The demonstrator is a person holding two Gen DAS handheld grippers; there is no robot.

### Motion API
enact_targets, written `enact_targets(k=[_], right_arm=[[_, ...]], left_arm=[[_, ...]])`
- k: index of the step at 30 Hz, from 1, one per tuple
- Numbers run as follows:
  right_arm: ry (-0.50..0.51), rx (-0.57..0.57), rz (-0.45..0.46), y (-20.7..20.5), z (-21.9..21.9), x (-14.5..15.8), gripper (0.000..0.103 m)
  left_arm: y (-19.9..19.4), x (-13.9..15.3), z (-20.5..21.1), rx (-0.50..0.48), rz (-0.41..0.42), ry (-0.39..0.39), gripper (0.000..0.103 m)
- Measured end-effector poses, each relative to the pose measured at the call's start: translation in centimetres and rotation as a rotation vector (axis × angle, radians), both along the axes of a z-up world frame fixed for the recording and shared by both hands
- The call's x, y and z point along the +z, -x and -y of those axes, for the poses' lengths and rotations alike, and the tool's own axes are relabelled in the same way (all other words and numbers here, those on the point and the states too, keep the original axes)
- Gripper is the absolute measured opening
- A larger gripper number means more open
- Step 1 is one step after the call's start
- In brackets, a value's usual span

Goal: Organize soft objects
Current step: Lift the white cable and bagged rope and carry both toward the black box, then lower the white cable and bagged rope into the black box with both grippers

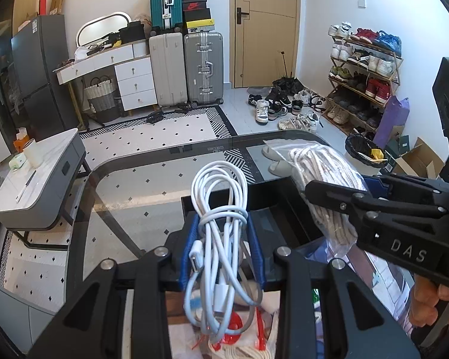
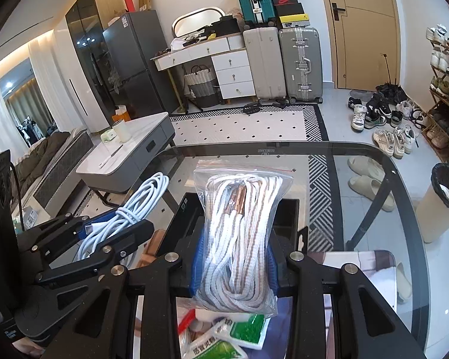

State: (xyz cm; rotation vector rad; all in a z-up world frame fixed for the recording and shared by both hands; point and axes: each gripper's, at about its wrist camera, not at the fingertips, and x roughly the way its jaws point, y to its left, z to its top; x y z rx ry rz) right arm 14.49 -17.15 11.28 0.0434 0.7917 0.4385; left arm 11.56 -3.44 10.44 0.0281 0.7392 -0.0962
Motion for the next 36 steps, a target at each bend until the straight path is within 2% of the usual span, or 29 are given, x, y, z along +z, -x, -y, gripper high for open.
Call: enact_targets(k=[7,21,36], right_arm=[[0.0,0.003,-0.014,-2.7,-0.8,-1.0,0.033],[0.018,0.003,-0.061,-7.2,-0.3,-4.9,0.033],[0.029,0.004,-0.094,-8.4,-0.6,-7.0,0.033]], left_arm=[[-2.2,-0.9,0.0,0.006,-0.008,0.008,0.031],[-5.8,-3.7,0.1,0.007,-0.048,0.024,0.031],[-7.5,-5.2,0.1,0.006,-0.074,0.035,0.031]])
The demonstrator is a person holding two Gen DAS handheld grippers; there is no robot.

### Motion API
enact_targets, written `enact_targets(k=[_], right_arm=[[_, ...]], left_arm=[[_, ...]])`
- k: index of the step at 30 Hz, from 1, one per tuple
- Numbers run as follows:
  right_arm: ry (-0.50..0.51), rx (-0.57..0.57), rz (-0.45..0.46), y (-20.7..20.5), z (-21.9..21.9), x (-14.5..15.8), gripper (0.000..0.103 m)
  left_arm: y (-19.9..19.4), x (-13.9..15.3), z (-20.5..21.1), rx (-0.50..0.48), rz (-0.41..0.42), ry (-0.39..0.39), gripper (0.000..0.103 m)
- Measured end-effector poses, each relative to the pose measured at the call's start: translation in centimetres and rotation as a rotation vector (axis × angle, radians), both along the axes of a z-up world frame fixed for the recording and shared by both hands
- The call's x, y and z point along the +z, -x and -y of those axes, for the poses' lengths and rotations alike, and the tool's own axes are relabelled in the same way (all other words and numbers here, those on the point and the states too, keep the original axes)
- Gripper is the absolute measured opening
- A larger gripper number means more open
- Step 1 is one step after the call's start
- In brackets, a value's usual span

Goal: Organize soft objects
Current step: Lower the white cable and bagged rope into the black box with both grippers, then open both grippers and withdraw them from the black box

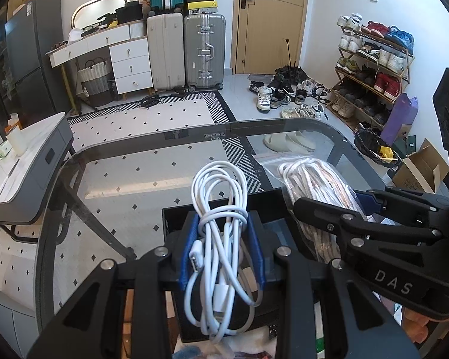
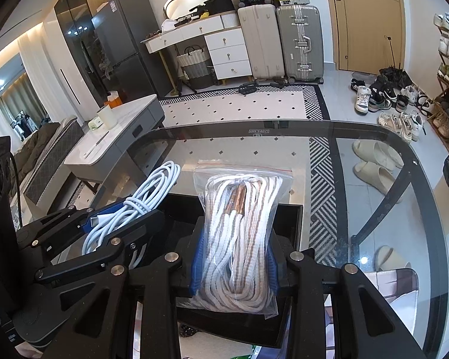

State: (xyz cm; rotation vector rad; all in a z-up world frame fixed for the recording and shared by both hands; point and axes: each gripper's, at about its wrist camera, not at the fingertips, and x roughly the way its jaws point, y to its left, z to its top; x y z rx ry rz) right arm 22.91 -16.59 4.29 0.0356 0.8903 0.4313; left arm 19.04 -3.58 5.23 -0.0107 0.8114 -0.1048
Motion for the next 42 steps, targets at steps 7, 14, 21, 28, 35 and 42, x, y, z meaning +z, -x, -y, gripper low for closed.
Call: enact_targets(k=[7,14,21,28,35,42], right_arm=[[0.0,0.003,-0.02,0.1,0.2,-0.9,0.033],[-0.001,-0.001,-0.028,0.0,0.4,-1.1,0.033],[0.002,0.005,-0.036,0.0,0.5,-1.1,0.033],[0.0,0.007,-0.036,0.2,0.5,-1.1,0.037],[-0.012,-0.006,-0.021,0.6,1.3,-0.3,0.051],[-0.013,-0.016,0.002,1.4,1.7,1.1,0.066]], left_arm=[[-0.3,-0.5,0.3,-0.007,-0.015,0.0,0.031],[-0.5,-0.9,0.3,-0.01,-0.028,0.003,0.031],[-0.5,-1.2,0.1,-0.016,-0.034,0.015,0.031],[-0.4,-1.2,0.1,-0.017,-0.041,0.025,0.035],[0.0,-0.6,-0.9,0.014,-0.036,0.05,0.057],[1.1,0.7,-1.7,0.03,-0.014,0.06,0.068]])
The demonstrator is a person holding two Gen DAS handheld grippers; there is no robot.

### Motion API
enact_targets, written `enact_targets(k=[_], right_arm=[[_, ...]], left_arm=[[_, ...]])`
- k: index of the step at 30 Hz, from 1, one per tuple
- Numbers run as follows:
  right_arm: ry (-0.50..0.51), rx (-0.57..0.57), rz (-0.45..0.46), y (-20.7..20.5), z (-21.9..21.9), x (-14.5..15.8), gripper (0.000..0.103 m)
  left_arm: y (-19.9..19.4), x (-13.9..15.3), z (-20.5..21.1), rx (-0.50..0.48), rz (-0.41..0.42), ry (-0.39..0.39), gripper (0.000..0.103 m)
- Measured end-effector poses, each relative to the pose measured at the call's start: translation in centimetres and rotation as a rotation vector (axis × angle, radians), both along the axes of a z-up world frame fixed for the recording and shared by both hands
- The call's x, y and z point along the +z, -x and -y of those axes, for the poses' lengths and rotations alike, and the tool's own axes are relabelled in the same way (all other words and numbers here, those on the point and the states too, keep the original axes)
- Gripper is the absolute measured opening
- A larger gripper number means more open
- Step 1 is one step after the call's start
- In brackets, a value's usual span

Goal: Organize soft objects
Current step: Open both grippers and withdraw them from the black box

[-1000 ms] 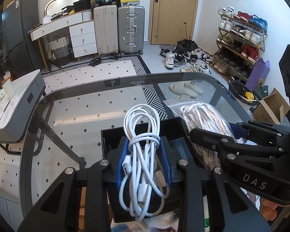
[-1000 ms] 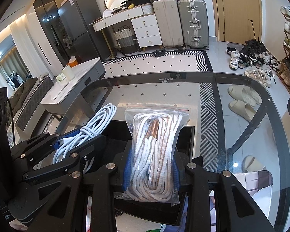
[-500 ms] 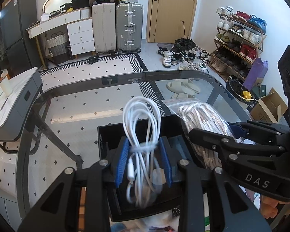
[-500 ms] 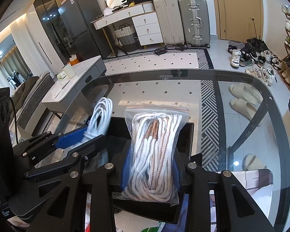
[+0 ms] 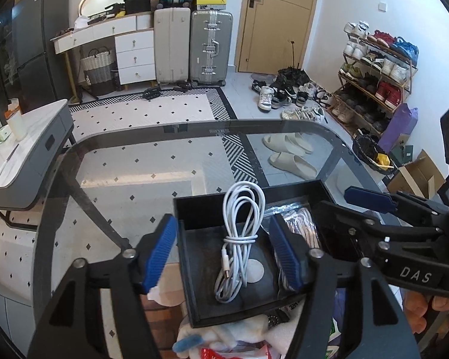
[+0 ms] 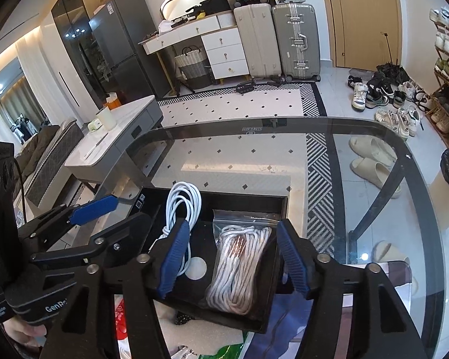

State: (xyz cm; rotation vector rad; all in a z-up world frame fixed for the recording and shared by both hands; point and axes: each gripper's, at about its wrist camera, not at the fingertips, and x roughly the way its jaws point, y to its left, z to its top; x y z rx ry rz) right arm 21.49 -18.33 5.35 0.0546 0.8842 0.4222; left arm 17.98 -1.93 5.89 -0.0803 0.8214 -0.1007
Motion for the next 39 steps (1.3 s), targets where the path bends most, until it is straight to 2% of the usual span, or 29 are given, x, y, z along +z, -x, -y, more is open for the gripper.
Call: enact_targets(k=[2,5,8,13,15,24,39], right_arm=[[0.002,-0.006,0.013,0.4,0.2,0.4,0.076],[-0.002,-0.008,0.025,1.1,0.5,1.1,0.085],[0.011,-0.001,0.033,1.8,0.5,1.6,0.089],[0.033,-0.03,0.072,3.5,1.1,2.8,0.098],[0.038,-0.033,0.08,4.2,1.3,3.1,0.098],[0.077,-0.04,0.124,7.9,1.5,4.4,0.1],[0.092,-0.031,0.116,11.6,2.0,3.7,0.101]], left_arm=[[0.4,0.5,-0.3,0.006,0.01,0.002,0.071],[1.1,1.2,-0.6,0.008,0.028,0.0,0.076],[1.6,1.6,-0.7,0.009,0.027,-0.001,0.078],[2.8,2.3,-1.2,0.029,0.033,0.001,0.095],[3.4,2.5,-1.3,0.029,0.036,0.0,0.099],[6.2,3.3,-1.1,0.029,0.047,-0.01,0.103],[9.9,3.3,-0.2,0.015,0.043,-0.038,0.103]])
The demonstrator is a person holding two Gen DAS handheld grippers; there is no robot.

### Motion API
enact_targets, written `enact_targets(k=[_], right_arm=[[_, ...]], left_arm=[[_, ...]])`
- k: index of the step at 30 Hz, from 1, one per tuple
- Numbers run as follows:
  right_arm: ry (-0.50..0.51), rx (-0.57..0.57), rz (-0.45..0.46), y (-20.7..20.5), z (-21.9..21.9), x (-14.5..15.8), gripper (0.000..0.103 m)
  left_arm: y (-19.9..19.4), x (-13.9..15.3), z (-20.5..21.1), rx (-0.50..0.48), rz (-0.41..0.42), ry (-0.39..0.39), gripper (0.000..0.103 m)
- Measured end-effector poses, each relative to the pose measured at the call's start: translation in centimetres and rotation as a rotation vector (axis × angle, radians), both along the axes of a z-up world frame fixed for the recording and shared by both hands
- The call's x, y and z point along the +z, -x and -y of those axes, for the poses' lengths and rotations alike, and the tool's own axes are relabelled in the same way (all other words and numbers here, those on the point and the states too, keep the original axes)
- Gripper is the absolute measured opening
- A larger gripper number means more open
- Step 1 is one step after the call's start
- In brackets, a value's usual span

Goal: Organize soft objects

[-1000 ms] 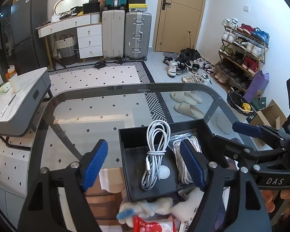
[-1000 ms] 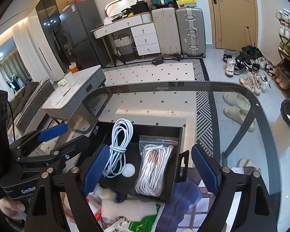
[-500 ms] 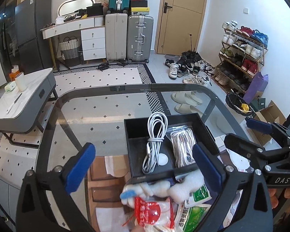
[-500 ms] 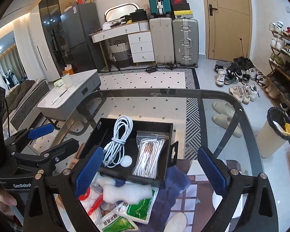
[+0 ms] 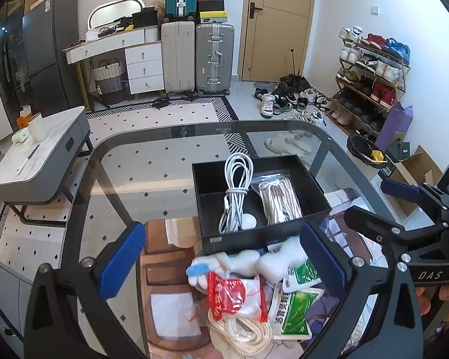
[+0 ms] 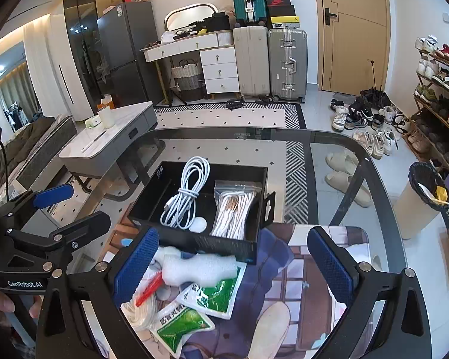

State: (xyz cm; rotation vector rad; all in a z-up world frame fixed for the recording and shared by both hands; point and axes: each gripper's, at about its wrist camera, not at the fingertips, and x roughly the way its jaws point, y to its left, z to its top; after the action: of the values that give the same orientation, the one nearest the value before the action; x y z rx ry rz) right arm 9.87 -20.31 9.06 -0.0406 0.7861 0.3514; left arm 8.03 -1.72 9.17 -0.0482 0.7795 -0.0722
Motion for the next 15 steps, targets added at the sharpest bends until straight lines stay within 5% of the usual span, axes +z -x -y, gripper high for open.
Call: enact_targets(k=[15], right_arm=[[0.001,0.003,-0.027,3.3,0.6,-1.1,0.101]], left_arm=[[3.2,-0.7,0.5,0.002,0.002,-0.001,0.103]])
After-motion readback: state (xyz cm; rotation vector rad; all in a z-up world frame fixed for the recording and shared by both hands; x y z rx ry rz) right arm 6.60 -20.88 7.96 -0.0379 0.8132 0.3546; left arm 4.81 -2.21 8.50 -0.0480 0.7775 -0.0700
